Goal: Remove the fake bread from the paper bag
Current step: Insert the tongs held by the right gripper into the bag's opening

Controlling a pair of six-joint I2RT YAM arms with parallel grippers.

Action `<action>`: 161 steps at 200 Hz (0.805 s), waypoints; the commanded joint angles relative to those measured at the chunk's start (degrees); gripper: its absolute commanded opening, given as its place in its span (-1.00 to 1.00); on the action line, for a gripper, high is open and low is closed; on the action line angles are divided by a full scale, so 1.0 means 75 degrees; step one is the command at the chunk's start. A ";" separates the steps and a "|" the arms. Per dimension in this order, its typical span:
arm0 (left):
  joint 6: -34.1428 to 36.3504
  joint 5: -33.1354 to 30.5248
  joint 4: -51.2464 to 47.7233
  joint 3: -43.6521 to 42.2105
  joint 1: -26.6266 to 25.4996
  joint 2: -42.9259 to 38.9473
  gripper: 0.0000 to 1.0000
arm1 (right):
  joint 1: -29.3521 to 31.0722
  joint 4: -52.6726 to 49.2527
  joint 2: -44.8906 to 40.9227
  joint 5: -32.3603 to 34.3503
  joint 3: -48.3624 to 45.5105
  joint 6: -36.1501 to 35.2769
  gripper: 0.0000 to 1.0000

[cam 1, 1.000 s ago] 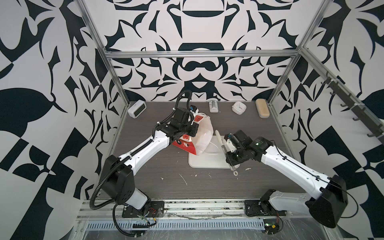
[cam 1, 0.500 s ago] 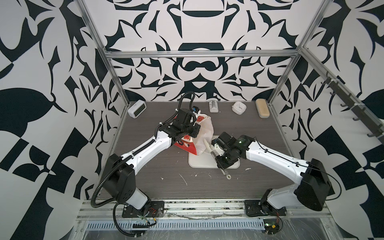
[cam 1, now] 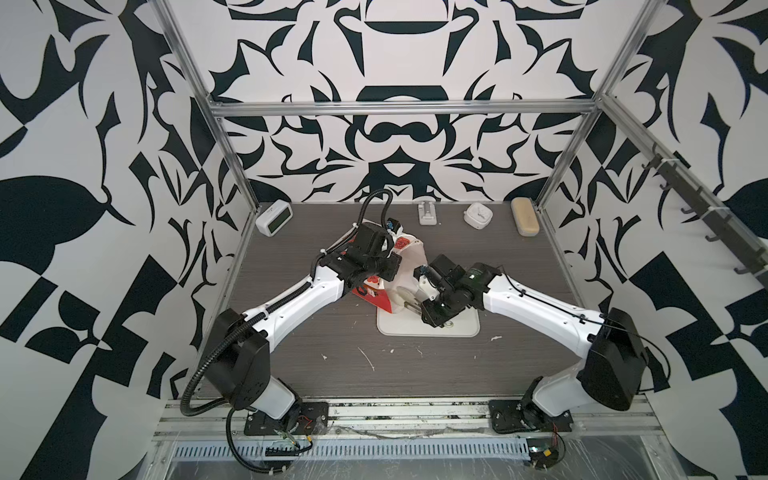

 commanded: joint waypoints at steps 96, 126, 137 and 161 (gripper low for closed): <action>0.0141 -0.0076 0.0245 -0.0401 -0.0026 -0.0584 -1.00 | 0.0025 0.2410 -0.1420 0.1078 -0.1300 0.0400 -0.15; 0.0129 -0.0046 0.0242 -0.0378 -0.0026 -0.0535 -1.00 | 0.0025 0.2850 -0.1396 0.1103 -0.1480 0.0399 -0.09; 0.0129 -0.0044 0.0242 -0.0378 -0.0026 -0.0537 -1.00 | 0.0031 0.3037 -0.1388 0.1109 -0.1517 0.0374 -0.08; 0.0141 -0.0005 0.0266 -0.0378 -0.0026 -0.0556 -1.00 | 0.0028 0.3402 -0.1285 0.1089 -0.1554 0.0288 -0.05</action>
